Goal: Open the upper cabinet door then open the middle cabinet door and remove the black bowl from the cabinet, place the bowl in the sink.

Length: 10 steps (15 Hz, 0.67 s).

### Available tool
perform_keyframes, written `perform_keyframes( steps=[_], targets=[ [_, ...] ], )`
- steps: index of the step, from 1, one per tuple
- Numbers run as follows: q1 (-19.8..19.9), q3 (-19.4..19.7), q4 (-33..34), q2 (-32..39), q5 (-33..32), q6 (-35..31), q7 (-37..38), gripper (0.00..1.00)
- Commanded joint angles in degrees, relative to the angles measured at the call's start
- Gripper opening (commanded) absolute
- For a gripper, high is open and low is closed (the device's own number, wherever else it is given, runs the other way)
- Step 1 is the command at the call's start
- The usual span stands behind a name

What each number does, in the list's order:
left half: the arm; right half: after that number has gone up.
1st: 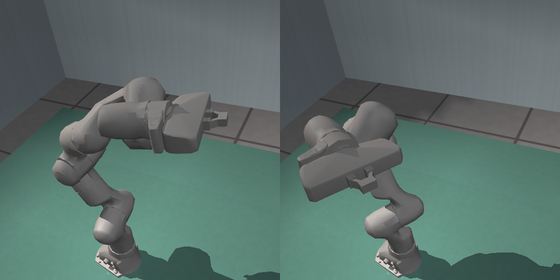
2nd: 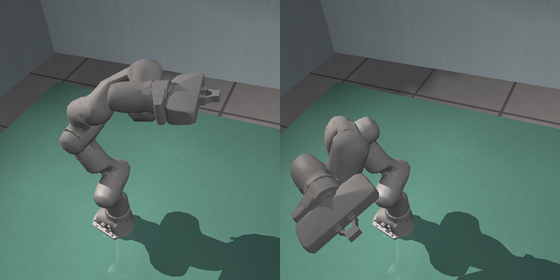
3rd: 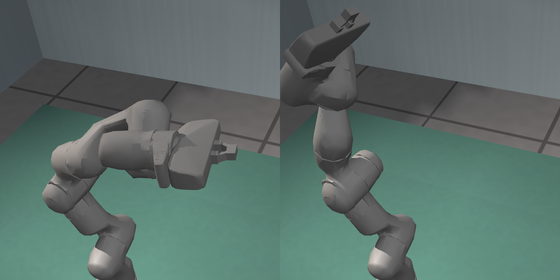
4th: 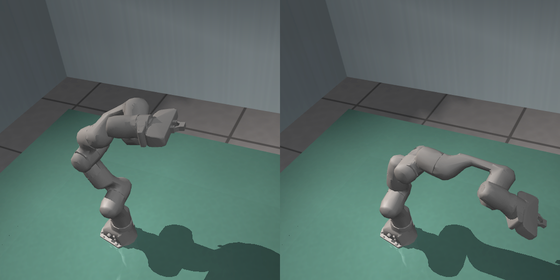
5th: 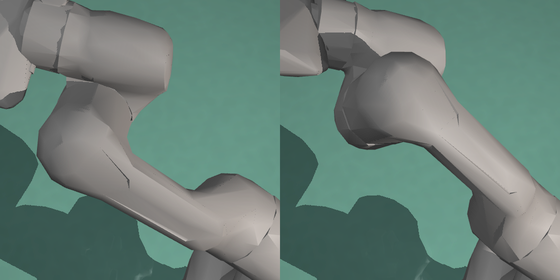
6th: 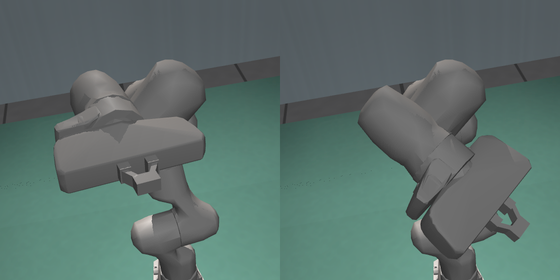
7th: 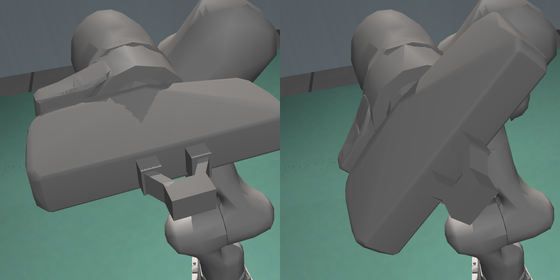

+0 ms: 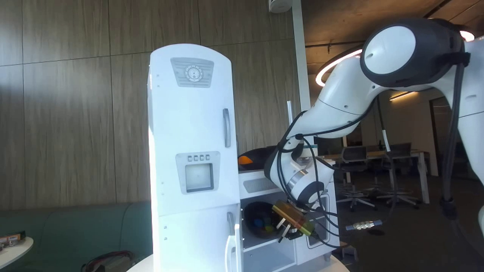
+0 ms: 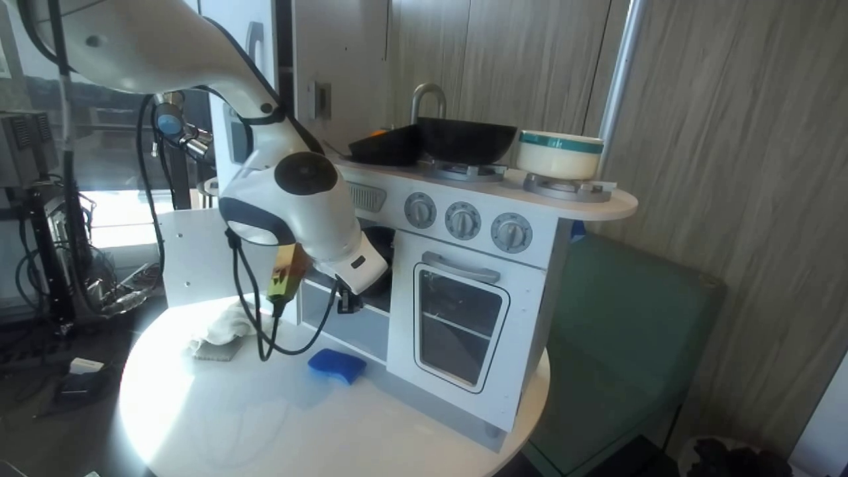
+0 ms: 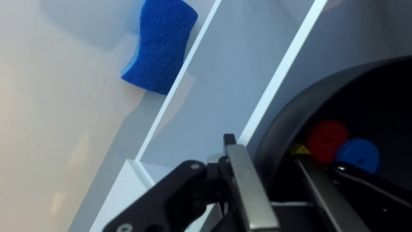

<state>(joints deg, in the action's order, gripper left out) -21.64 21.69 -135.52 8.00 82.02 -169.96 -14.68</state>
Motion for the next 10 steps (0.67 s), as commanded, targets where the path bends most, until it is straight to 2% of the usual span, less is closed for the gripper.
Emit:
perform_keyframes(
  steps=[1, 3, 4, 5, 6, 7, 8, 9, 10],
  targets=[
    [-1.98, -0.39, -5.59, -4.74, -5.36, -2.55, 3.52, 0.03],
    [-2.81, -0.61, -7.61, -6.79, -8.33, -4.43, 5.43, 0.01],
    [-3.11, -0.65, -9.15, -7.57, -10.33, -4.98, 6.71, 0.05],
    [-3.38, -0.72, -10.38, -8.22, -12.00, -5.99, 7.97, 0.01],
    [-3.59, -0.79, -11.79, -8.73, -14.06, -6.60, 9.32, 0.04],
    [5.07, -9.35, -13.06, -8.99, -16.95, -7.05, 11.69, 0.04],
    [6.24, -10.33, -14.30, -9.36, -18.94, -6.27, 13.25, 0.03],
    [1.41, -5.41, -15.97, -10.02, -22.66, -6.20, 16.34, 0.02],
    [3.09, -6.60, -17.52, -10.10, -27.00, -6.13, 20.05, 0.02]
  ],
)
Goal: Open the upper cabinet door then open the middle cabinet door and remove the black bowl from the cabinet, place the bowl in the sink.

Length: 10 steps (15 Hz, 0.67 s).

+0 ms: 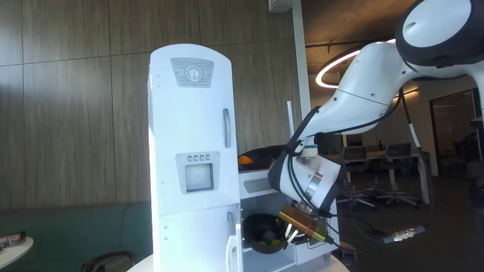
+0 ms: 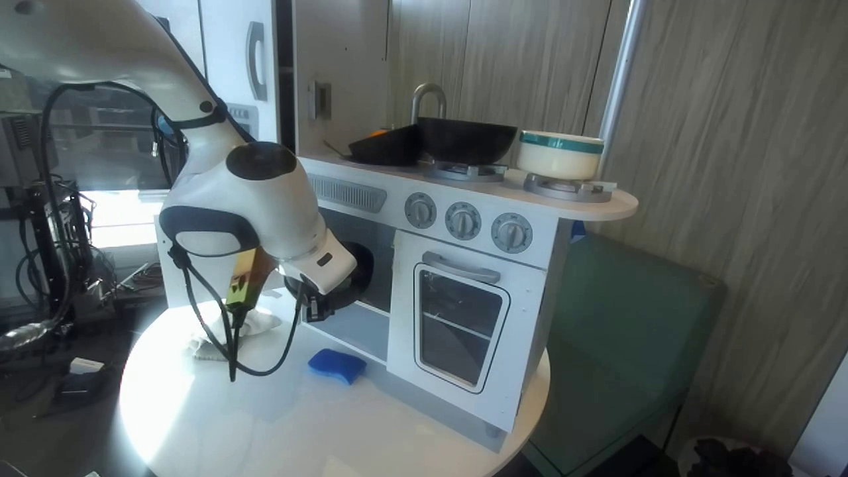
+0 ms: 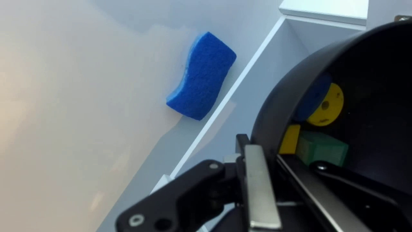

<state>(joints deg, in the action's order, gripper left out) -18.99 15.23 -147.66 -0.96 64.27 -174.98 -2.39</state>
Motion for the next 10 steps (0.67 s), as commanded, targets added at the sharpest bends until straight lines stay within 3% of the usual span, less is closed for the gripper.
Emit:
perform_keyframes(
  steps=[1, 6, 8, 10],
  targets=[
    [0.98, -0.24, -6.77, -1.23, -13.79, -1.80, 11.68, 0.02],
    [10.13, -2.86, -10.45, -1.38, -37.96, 0.73, 30.11, 0.02],
    [17.61, -7.01, -11.66, -3.56, -47.70, 3.49, 35.45, 0.02],
    [26.63, -12.13, -11.50, -5.59, -57.72, 11.72, 40.94, 0.02]
  ],
)
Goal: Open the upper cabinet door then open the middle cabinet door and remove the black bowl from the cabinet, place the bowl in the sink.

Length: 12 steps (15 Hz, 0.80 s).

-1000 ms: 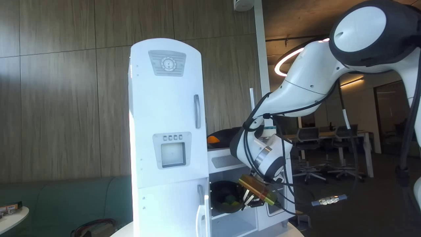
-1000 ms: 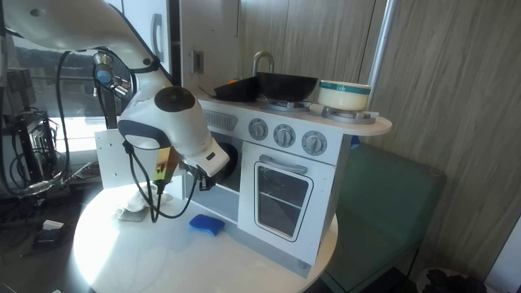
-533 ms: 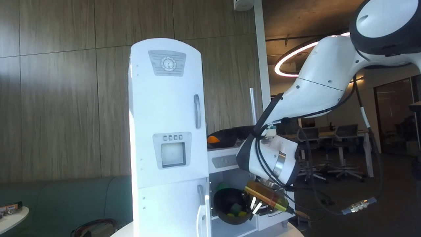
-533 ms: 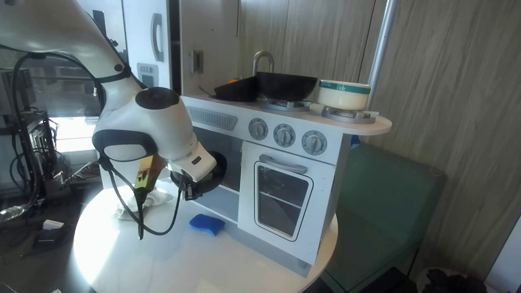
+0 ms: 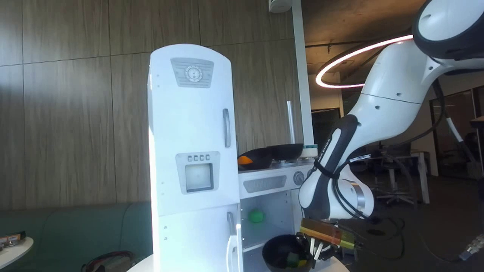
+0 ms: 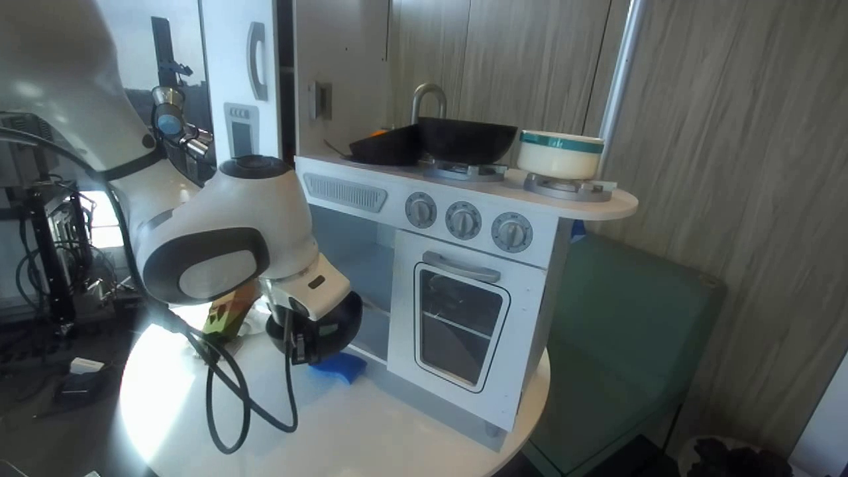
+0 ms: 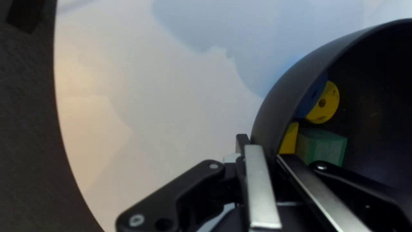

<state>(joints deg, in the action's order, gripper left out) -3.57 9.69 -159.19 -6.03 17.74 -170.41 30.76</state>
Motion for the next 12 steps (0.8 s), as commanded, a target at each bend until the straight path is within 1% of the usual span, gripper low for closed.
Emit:
perform_keyframes(
  steps=[1, 2, 3, 4, 6, 9, 10, 12],
  targets=[
    [15.79, -9.22, -0.06, -2.33, -16.39, 11.92, 11.01, 0.02],
    [20.34, -13.23, 0.17, -4.76, -21.54, 18.02, 15.24, 0.02],
    [20.58, -13.52, 0.48, -5.77, -26.59, 22.29, 19.57, 0.02],
    [17.21, -10.59, 0.89, -6.84, -27.76, 26.93, 19.81, 0.02],
    [15.61, -10.46, 1.54, -10.80, -25.63, 36.33, 16.70, 0.02],
    [13.10, -10.59, 2.64, -18.60, -23.65, 49.44, 13.04, 0.02],
    [12.56, -10.57, 3.48, -19.20, -23.59, 51.68, 11.73, 0.02],
    [11.64, -10.33, 5.07, -19.53, -22.95, 53.56, 8.96, 0.02]
  ],
)
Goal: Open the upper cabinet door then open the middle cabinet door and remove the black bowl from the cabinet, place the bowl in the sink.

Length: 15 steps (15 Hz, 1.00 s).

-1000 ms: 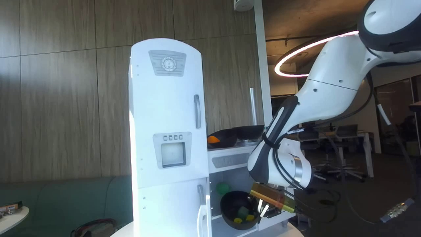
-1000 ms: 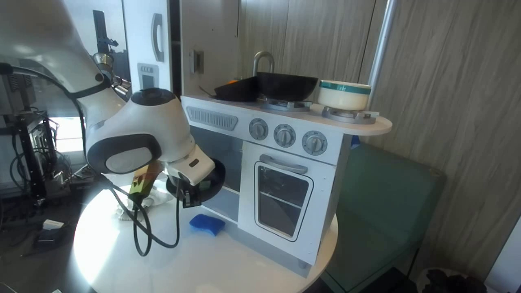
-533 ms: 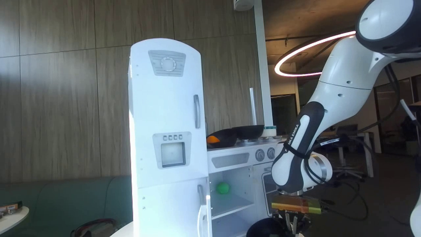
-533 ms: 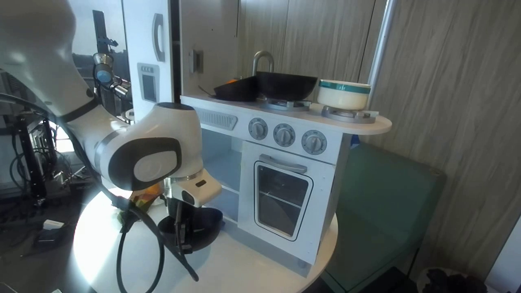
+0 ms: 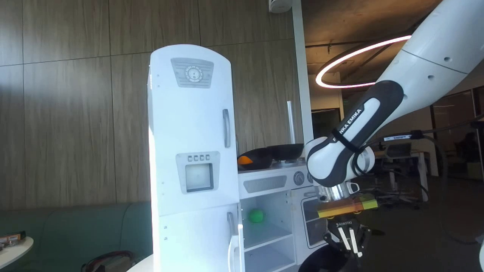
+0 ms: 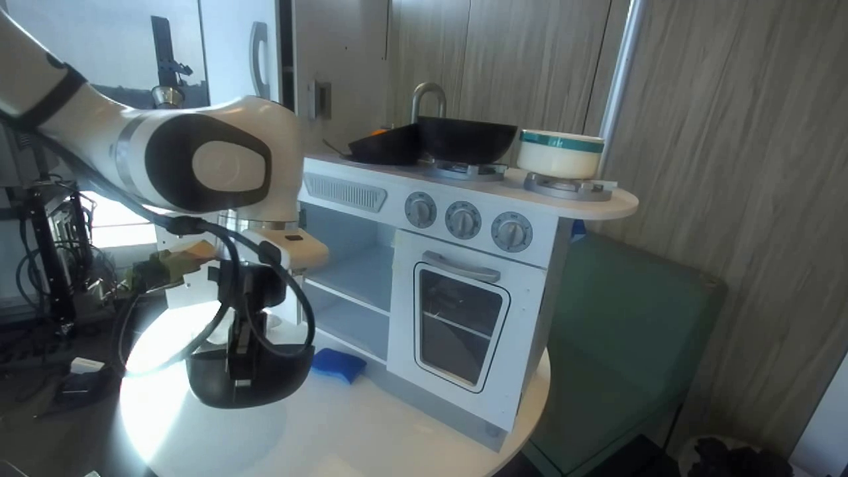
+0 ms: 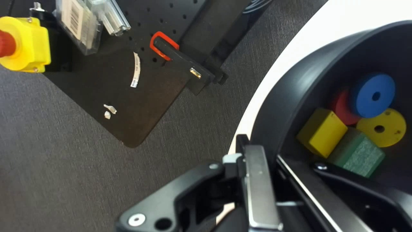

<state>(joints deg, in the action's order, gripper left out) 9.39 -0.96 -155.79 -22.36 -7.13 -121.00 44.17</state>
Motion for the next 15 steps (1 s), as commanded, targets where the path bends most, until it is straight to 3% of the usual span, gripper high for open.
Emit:
perform_keyframes(
  steps=[1, 6, 15],
  targets=[
    [-1.56, 0.26, 2.26, -3.16, 2.18, 4.43, -5.39, 0.02],
    [-1.93, -1.27, 2.26, -8.12, 2.11, 8.71, -6.26, 0.02],
    [-1.23, -2.88, 4.81, -26.21, 2.36, 22.61, -6.33, 0.02]
  ],
)
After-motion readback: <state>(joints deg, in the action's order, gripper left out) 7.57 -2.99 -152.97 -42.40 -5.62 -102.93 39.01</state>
